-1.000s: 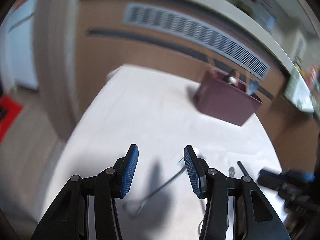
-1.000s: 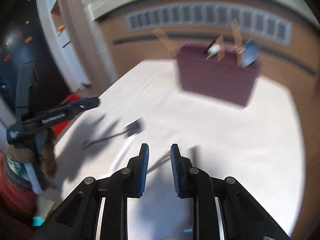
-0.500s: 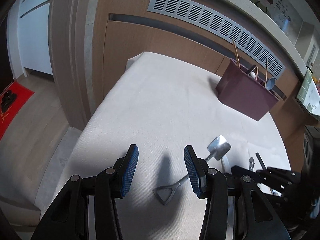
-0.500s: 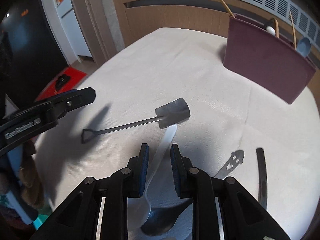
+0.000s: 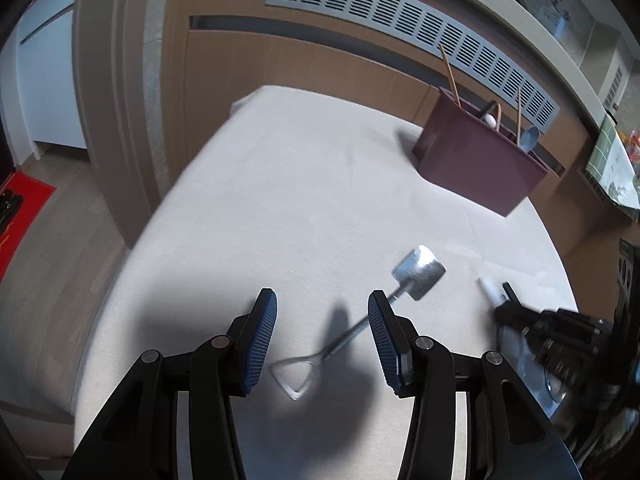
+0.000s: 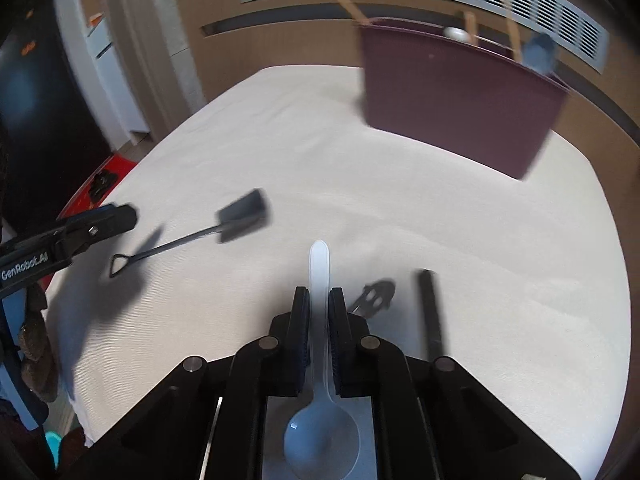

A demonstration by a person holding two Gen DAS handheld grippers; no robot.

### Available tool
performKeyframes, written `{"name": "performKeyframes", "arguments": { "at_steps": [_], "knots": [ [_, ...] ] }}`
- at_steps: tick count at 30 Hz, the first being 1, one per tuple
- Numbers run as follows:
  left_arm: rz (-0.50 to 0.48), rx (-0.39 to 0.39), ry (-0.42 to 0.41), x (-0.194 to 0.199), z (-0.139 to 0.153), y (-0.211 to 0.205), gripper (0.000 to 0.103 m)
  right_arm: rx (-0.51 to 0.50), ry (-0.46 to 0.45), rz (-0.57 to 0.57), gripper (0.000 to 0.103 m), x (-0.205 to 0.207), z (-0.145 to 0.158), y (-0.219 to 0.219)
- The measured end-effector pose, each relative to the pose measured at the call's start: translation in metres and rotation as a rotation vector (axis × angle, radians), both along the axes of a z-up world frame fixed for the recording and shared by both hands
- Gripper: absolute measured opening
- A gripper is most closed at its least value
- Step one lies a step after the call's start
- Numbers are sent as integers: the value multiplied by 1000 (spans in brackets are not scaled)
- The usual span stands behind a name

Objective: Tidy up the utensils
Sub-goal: 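Grasp the white plastic spoon handle with the right tool, then grasp the metal spatula handle with the left tool while the right tool holds the white spoon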

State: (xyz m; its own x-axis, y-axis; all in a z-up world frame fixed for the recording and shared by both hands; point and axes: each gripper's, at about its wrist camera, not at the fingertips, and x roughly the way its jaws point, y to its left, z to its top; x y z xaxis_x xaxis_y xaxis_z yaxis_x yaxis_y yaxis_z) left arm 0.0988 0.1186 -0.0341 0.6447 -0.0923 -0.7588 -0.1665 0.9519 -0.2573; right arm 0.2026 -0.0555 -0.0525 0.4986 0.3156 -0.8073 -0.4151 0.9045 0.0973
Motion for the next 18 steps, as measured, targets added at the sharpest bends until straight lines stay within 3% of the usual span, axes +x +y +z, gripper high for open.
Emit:
{"name": "performKeyframes", "arguments": {
  "at_steps": [10,16,18],
  "knots": [
    [-56,3,69,5,-13,-28,49,79,-12,-237,9,3,5,-106],
    [-196,-111,90,12,-13,-52,50,140,-5,-301,9,-3,1,-141],
    [-217,-63,81,18,-13,-61,50,155,-2,-310,9,-4,-2,-145]
  ]
}}
